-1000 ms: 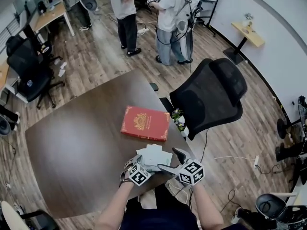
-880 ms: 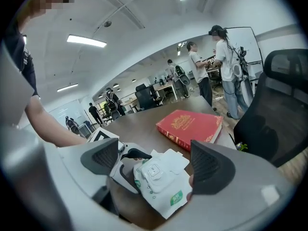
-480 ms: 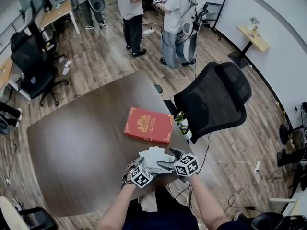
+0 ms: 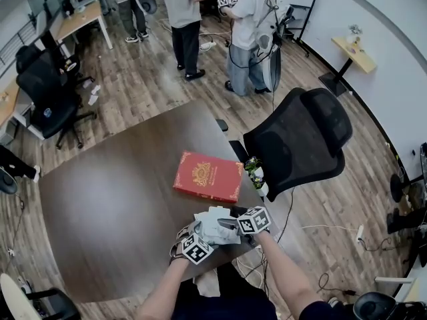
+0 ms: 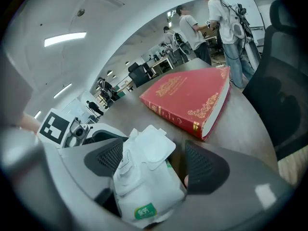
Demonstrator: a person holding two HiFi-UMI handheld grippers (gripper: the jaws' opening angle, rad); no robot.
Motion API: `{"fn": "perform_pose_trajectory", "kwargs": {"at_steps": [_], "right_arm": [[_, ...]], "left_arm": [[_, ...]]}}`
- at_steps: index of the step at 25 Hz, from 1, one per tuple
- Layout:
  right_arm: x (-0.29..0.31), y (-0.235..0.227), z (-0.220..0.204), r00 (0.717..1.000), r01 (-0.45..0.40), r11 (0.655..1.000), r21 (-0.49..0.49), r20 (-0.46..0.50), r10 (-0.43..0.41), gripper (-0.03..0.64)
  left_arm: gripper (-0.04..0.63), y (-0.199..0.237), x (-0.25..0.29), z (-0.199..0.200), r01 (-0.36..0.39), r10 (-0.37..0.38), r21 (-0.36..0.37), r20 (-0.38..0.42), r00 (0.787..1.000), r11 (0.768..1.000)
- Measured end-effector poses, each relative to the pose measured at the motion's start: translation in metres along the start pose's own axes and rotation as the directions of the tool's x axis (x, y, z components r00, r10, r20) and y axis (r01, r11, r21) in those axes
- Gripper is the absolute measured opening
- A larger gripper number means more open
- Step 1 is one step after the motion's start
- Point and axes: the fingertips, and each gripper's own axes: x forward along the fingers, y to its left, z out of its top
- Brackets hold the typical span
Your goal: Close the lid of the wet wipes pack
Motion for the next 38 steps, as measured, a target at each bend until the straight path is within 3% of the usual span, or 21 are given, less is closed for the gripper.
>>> {"fn": "perform_pose_trajectory", "kwargs": {"at_steps": [9, 15, 20, 38], "right_arm": [[0.012, -0.004, -0.004, 0.997, -0.043, 0.999, 0.019, -0.065, 0.045, 0.394], [0.006, -0.001, 0.0, 0.998, -0.057, 0.998, 0.002, -0.036, 0.057, 0.28], [-0.002, 0.005, 0.011, 0.998, -0.053, 0.997, -0.048, -0.016, 0.053, 0.254], [-0.032, 0.067, 0.016, 0.983, -0.184, 0.975, -0.123, -0.004, 0.185, 0.267]], "left_arm": [[0.511, 0.0, 0.003, -0.001, -0.005, 0.005, 0.011, -0.014, 1.0, 1.0], [0.512, -0.004, 0.004, -0.004, 0.006, -0.006, 0.022, -0.026, 1.0, 1.0], [0.512, -0.001, 0.003, -0.004, 0.0, 0.0, 0.016, -0.029, 1.0, 1.0], [0.517, -0.001, 0.005, -0.004, 0.009, -0.009, 0.008, -0.028, 1.0, 1.0]]}}
